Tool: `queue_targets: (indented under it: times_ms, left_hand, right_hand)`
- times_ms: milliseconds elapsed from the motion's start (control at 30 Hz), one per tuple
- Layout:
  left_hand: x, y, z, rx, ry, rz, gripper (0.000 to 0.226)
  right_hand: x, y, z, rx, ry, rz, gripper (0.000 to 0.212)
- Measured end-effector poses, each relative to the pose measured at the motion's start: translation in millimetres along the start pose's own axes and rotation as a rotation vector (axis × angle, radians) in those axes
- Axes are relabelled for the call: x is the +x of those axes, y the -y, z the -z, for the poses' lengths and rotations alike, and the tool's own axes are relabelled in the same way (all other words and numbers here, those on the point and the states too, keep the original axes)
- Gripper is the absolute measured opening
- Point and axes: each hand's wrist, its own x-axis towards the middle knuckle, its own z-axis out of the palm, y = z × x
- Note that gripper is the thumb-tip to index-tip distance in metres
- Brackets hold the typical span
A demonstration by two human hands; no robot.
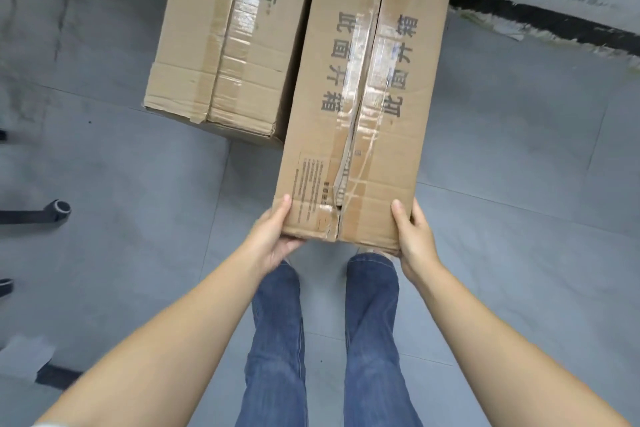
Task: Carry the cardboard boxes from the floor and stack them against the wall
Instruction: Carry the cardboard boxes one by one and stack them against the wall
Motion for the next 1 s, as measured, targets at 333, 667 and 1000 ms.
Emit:
queue_targets:
  times_ms: [333, 667, 1000]
  left_hand:
    - [48.7, -85.7, -52.1, -0.23, -0.062, -0.114, 0.036]
    - [68.4, -89.5, -54.0, -0.186, -0.133, -0.147, 0.029]
    - [-73.2, -107.2, -45.6, 0.119, -0.084, -0.273, 0.04]
  right_hand:
    - [65.8, 67.0, -41.3, -0.019, -0.069, 0.125, 0.04]
    - [95.2, 73.8, -33.4, -0.13, -0.021, 0.017, 0.034]
    - [-15.2, 139.6, 1.3, -0.423, 0.105, 0.106, 0.054]
